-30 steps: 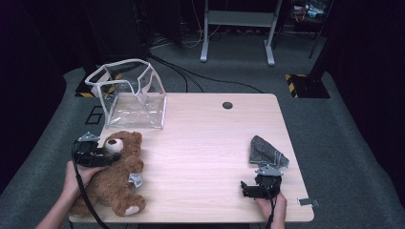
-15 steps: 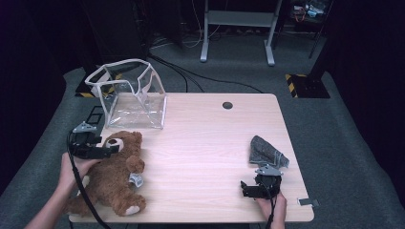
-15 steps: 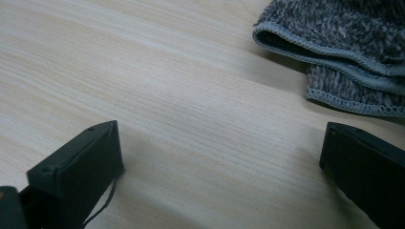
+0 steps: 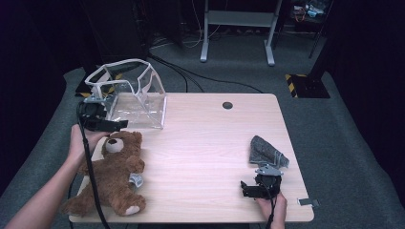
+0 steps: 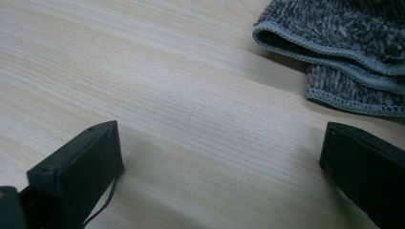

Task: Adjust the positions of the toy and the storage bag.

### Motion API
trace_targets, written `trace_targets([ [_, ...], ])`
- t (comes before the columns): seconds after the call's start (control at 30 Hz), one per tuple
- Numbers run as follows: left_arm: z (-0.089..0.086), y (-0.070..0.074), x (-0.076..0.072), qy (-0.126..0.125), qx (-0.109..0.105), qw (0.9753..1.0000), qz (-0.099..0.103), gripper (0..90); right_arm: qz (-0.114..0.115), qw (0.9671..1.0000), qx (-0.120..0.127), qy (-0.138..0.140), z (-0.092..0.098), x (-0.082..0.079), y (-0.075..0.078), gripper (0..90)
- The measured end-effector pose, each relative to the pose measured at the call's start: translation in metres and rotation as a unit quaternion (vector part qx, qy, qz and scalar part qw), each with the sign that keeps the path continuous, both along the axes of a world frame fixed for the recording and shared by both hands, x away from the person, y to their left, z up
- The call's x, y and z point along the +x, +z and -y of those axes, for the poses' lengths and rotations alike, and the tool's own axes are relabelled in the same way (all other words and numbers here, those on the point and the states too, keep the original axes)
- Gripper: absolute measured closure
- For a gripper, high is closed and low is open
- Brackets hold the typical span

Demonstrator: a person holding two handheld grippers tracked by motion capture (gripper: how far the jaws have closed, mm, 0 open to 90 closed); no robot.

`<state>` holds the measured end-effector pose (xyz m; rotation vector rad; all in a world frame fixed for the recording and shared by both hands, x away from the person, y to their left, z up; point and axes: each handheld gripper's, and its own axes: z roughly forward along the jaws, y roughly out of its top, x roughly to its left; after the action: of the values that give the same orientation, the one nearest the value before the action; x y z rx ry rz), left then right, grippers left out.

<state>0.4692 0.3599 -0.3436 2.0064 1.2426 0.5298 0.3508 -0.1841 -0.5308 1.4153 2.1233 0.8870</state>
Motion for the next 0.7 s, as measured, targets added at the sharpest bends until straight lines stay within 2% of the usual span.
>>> trace_targets([
  [0.03,0.003,0.001,0.004,0.007,-0.010,0.9999,0.004,1.0,0.000,1.0000,0.000,0.000,0.000,0.000,0.000,0.0],
  [0.07,0.004,0.003,0.009,0.006,-0.006,1.0000,0.005,0.6,0.000,1.0000,0.000,0.000,0.000,0.000,0.000,0.0],
  [0.1,0.006,0.004,0.012,0.007,-0.007,0.9999,0.007,0.6,0.000,1.0000,0.000,0.000,0.000,0.000,0.000,0.0],
  [0.13,0.009,0.007,0.022,0.008,-0.014,0.9998,0.012,0.1,0.000,1.0000,0.000,0.000,0.000,0.000,0.000,0.0],
  [0.2,0.011,0.009,0.025,0.006,-0.015,0.9998,0.014,0.0,0.000,1.0000,0.000,0.000,0.000,0.000,0.000,0.0],
  [0.23,0.014,0.011,0.029,0.006,-0.017,0.9996,0.022,0.1,0.000,1.0000,0.003,-0.001,0.000,0.000,0.000,0.0],
  [0.33,0.027,0.015,0.045,0.001,-0.005,0.9995,0.031,0.1,0.000,1.0000,0.003,-0.001,-0.001,0.000,0.000,0.0],
  [0.37,0.027,0.015,0.045,0.001,-0.005,0.9995,0.031,0.0,0.000,1.0000,0.003,-0.001,-0.001,0.000,0.000,0.0],
  [0.43,0.035,0.017,0.057,-0.002,-0.001,0.9996,0.029,0.0,0.000,1.0000,0.003,-0.001,-0.001,0.000,0.000,0.0],
  [0.5,0.037,0.018,0.061,-0.003,0.003,0.9995,0.030,0.0,0.000,1.0000,0.003,0.000,-0.001,0.000,0.000,0.0],
  [0.57,0.041,0.019,0.070,-0.002,0.015,0.9993,0.035,0.0,0.000,1.0000,0.003,0.000,-0.001,0.000,0.000,0.0],
  [0.7,0.048,0.019,0.082,-0.003,0.015,0.9990,0.041,0.2,-0.001,1.0000,0.003,0.000,-0.001,0.000,0.000,0.0],
])
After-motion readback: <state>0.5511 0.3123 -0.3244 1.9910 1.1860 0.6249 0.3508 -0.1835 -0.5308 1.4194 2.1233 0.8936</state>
